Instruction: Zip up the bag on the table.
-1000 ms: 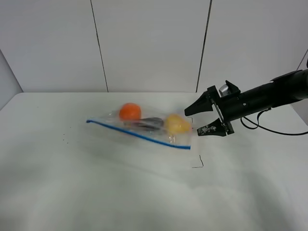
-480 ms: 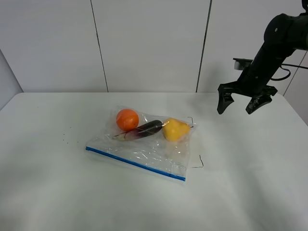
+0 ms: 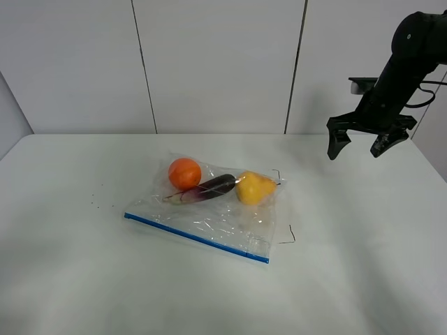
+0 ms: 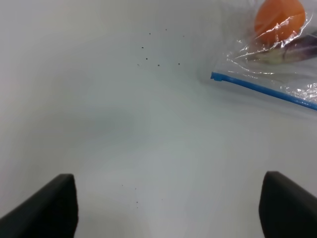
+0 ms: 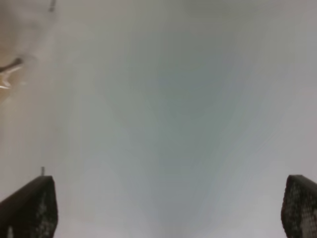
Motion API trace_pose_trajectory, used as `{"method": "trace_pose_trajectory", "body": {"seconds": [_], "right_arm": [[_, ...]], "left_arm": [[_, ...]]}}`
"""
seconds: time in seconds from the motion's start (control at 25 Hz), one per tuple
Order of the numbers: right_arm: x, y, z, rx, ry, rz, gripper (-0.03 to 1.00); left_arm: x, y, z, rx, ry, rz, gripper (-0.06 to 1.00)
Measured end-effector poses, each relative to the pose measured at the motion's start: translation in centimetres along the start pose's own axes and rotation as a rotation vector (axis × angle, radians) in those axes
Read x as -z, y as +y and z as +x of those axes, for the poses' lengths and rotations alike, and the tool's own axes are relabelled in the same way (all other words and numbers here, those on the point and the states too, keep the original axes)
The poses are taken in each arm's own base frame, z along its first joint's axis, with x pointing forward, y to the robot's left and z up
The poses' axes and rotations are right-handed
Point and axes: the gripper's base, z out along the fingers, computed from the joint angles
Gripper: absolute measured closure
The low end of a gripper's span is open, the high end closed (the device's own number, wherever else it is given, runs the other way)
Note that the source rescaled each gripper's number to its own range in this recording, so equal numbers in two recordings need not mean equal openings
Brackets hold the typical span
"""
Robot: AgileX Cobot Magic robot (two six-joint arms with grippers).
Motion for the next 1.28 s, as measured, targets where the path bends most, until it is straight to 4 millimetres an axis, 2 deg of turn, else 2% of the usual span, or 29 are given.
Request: {"method": "trace_pose_trajectory", "body": {"seconds": [0.48,0.64,0.8,1.0,1.16,1.28], "right_arm": [[0.1,-0.1,0.1,0.003,0.001,0.009,-0.03],[0.8,0.1,1.9,0.001,0.018,0.008,-0.03],[2.2,0.4,5.5,-0.007,0.047,0.006,-0.03],[3.1,1.0,13.1,-0.025,0.121,0.002,-0.03],[3.6,1.4,20.4,-0.029,0.132,0.002,-0.03],[4.7,1.7,24.5,-0.024,-0.004,0.013,-0.03]], "left_arm": [[0.0,0.0,0.0,0.0,0.0,0.0,-0.05],[0.0,0.0,0.0,0.0,0.0,0.0,-0.05],[0.0,0.0,0.0,0.0,0.0,0.0,-0.05],[0.0,0.0,0.0,-0.001,0.0,-0.002,-0.05],[0.0,0.0,0.0,-0.001,0.0,-0.002,-0.05],[0.0,0.0,0.0,-0.001,0.0,-0.002,-0.05]]}}
